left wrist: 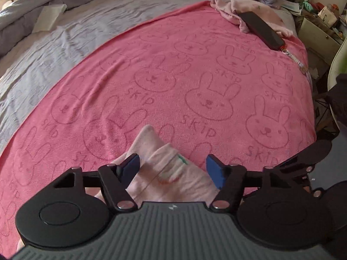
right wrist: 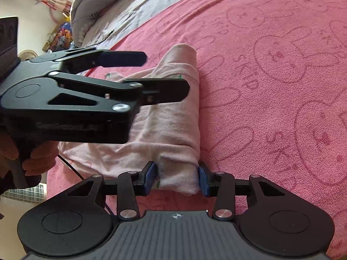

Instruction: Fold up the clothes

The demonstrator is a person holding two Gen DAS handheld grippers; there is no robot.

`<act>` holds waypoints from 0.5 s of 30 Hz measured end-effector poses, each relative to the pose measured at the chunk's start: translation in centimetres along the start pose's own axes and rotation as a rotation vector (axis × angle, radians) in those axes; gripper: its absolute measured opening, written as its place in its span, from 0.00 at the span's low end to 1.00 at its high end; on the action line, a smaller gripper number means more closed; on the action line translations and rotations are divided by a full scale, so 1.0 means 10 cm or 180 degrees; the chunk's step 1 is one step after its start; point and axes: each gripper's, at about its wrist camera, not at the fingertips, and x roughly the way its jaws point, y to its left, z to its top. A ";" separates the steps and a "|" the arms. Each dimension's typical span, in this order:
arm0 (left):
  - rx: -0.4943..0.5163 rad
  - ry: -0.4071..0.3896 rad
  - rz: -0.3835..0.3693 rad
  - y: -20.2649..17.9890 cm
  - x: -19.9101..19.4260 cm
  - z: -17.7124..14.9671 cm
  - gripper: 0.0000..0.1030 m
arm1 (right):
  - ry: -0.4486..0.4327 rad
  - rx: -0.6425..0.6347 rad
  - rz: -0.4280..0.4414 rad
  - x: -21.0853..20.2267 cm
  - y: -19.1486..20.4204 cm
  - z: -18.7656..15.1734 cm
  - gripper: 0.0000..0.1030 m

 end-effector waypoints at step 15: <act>-0.0369 0.0236 0.0049 0.09 0.15 0.04 0.11 | -0.0081 0.0332 0.0088 -0.05 -0.11 -0.10 0.17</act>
